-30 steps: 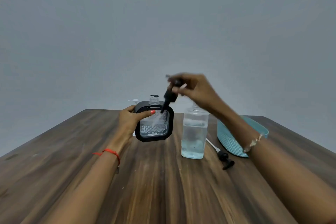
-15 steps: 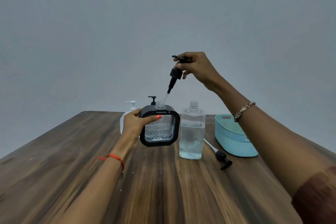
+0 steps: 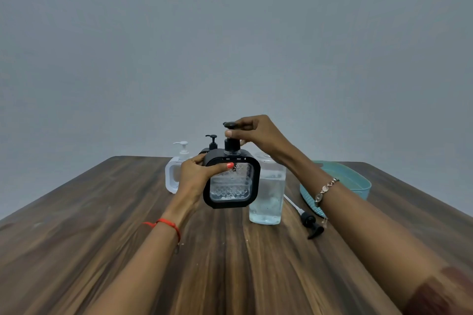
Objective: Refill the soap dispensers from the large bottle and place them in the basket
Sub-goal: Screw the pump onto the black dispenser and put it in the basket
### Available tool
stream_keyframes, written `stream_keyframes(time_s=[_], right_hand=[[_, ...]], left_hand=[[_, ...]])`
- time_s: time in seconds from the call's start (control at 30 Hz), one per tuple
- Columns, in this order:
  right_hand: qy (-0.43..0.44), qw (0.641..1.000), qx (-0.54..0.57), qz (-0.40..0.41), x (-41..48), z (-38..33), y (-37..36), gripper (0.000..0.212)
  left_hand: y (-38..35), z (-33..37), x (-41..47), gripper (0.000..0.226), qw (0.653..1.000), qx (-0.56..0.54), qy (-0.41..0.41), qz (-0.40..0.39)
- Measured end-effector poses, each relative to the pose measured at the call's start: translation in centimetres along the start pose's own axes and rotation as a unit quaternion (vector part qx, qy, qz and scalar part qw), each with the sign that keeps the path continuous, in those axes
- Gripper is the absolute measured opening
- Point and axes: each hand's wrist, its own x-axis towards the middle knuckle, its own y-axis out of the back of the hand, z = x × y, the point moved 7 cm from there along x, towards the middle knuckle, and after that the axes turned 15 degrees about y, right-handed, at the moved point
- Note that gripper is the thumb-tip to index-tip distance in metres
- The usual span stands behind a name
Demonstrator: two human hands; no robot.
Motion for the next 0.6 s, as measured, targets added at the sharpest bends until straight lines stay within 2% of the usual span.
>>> stream_keyframes(time_s=[0.13,0.3,0.4,0.5,0.6], right_hand=[[-0.022,0.999,0.039,0.014,-1.0,1.2,0.6,0.026],[-0.029,0.997,0.006,0.065,-2.0,1.7,0.2,0.013],[-0.052,0.996,0.019,0.066,-2.5,1.9,0.3,0.017],[-0.066,0.995,0.025,0.076,-2.9,2.2,1.0,0.002],[-0.083,0.993,0.010,0.087,-3.3,2.8,1.7,0.019]], left_hand=[[0.0,0.0,0.1,0.030,1.000,-0.003,0.003,0.006],[-0.3,-0.6,0.0,0.036,1.000,0.006,0.015,0.006],[-0.3,-0.9,-0.1,0.038,1.000,-0.001,0.022,0.014],[-0.5,-1.2,-0.1,0.036,1.000,0.004,0.023,0.013],[-0.7,-1.4,-0.2,0.038,1.000,-0.001,0.024,0.008]])
